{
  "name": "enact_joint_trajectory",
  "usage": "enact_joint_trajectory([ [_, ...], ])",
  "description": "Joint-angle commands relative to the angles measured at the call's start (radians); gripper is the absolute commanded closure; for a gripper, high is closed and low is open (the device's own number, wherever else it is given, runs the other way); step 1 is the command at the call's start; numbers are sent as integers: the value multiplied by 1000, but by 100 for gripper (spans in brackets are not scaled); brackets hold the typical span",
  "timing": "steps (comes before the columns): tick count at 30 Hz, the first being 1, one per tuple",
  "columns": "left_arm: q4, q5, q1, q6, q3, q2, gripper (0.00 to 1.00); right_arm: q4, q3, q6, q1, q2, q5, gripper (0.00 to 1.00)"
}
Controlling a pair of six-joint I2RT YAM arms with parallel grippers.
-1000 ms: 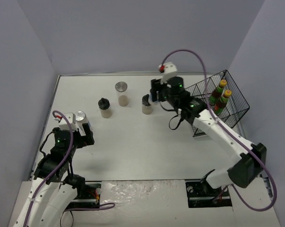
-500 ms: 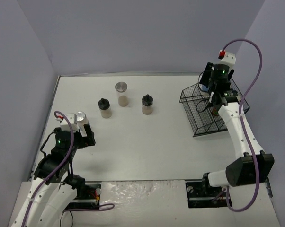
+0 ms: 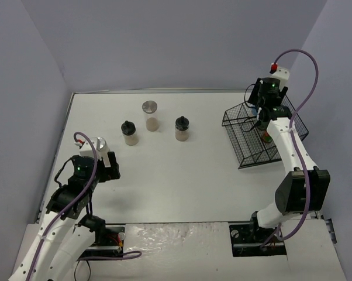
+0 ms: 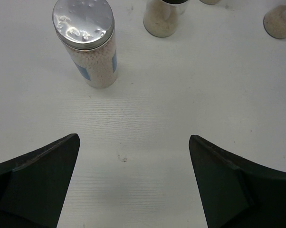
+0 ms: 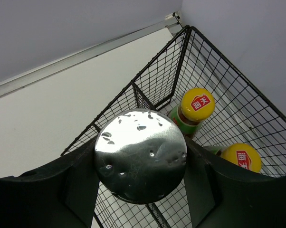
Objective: Organize the condiment bottles
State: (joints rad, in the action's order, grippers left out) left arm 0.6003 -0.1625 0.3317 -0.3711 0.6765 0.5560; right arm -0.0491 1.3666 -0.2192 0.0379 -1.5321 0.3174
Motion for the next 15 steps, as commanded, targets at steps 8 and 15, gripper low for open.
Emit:
enact_joint_trajectory([
  [8, -71, 21, -8, 15, 39, -18, 3, 223, 31, -49, -23, -124, 0, 93],
  [15, -67, 16, -7, 14, 38, -18, 3, 259, 12, -70, -23, -190, -7, 81],
])
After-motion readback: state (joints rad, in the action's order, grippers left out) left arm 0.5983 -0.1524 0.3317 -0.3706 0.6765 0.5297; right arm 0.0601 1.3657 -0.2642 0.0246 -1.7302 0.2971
